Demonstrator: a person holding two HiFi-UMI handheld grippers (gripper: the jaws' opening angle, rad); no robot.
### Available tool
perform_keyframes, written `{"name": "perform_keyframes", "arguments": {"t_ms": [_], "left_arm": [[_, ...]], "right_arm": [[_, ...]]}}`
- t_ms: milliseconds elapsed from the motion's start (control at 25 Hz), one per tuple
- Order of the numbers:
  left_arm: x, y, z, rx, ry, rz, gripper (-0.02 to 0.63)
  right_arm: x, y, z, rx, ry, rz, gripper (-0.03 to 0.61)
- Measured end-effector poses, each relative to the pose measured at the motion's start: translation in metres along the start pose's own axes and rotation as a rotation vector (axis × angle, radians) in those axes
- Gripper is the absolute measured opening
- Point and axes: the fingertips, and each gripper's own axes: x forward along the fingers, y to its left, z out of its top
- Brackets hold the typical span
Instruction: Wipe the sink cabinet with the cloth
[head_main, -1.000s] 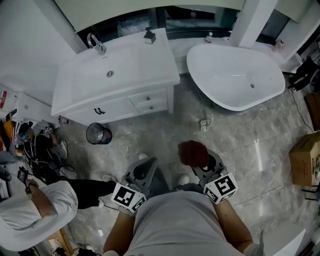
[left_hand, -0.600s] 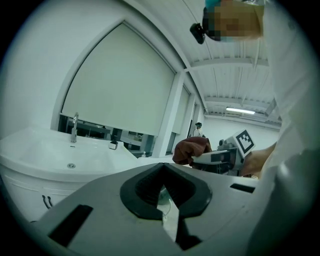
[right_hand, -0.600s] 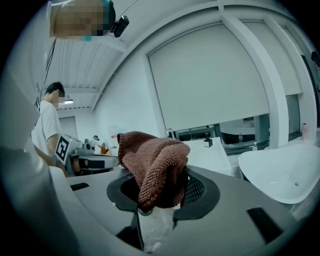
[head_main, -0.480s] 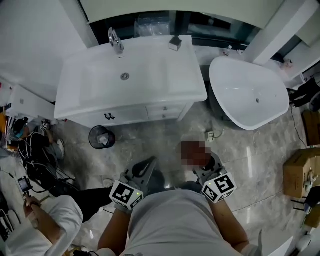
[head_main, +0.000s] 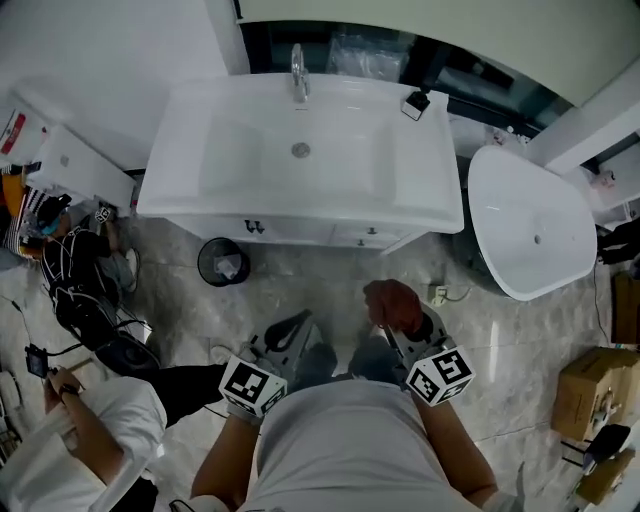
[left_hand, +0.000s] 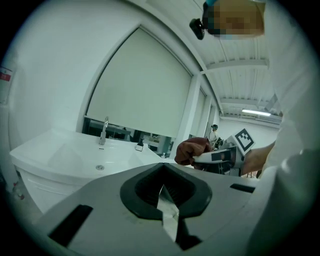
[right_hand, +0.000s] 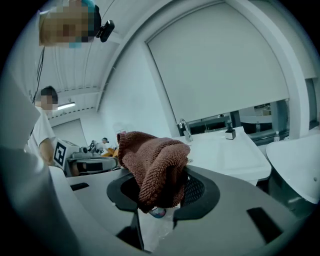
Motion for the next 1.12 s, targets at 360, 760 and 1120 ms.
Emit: {"name": "perform_keyframes", "arguments": {"t_ms": [360,760,1120], "left_arm": [[-0.007,0.038,-0.006,-0.047,-0.040,0.235,0.011],[-0.033,0.077,-0.032,-0.139,-0.072,0.502,0.011],[-0.054,0.109,-0.114,-0.279,-0.130,0.665,0.011]], "right_arm": [[0.060,-0.004,-0.005,-0.008,0.100,0.159,0.150],[0.135,0.003,-0.061,0.028,0.264,0.334,0.150],[0.193,-0.017,-0.145,0.091,0.381,0.334,0.150]]}}
